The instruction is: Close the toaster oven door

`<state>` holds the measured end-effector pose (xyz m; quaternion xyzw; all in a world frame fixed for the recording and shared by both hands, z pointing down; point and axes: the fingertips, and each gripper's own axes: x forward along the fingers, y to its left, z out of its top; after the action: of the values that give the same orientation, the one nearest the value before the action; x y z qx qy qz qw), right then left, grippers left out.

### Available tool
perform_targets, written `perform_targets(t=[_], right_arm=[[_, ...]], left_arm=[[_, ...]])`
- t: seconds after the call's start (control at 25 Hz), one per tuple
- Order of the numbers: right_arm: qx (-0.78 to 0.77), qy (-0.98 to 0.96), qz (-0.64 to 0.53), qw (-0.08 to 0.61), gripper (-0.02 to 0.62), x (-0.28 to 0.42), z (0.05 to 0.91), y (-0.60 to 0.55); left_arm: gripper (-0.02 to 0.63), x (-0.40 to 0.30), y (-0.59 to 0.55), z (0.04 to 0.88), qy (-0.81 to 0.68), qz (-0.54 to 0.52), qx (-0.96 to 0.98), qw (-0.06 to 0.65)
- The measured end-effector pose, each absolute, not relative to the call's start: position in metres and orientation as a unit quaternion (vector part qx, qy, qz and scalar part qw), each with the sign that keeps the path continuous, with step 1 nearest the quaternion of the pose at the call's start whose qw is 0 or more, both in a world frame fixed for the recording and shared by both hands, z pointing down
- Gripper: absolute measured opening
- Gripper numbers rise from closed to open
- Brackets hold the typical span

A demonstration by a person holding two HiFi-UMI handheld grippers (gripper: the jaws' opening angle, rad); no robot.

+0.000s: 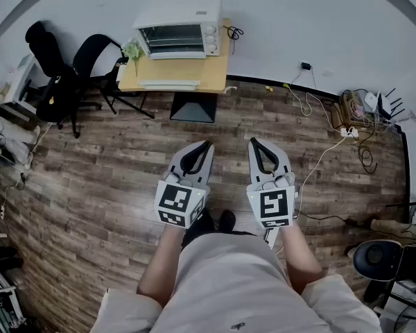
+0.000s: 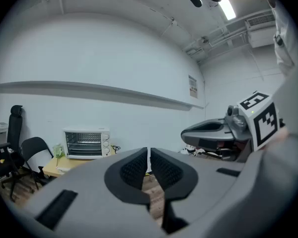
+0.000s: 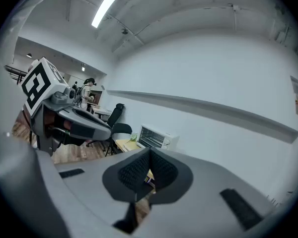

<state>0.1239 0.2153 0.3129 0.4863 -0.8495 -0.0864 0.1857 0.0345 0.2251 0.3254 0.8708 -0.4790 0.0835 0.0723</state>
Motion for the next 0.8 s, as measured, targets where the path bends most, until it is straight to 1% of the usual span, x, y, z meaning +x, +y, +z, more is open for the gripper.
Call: perform_targets(t=[0.16,0.32,0.8], right_arm=[[0.486,-0.85,-0.087,0.184,-0.002,0.125,0.31,0.218],[0.492,-0.851,-0.079,0.167,-0.002,0.128,0.308,0.221],[0.485,-0.857,-0.076,0.159,-0.002,0.126,0.306,0.231]], left_arm=[[0.02,0.036,0.228,0.324,-0.479,0.083,0.871,0.072],[0.02,0.038,0.233,0.323,-0.479,0.084,0.871,0.07],[0.02,0.037,0.243,0.328,-0.484,0.091,0.867,0.073]])
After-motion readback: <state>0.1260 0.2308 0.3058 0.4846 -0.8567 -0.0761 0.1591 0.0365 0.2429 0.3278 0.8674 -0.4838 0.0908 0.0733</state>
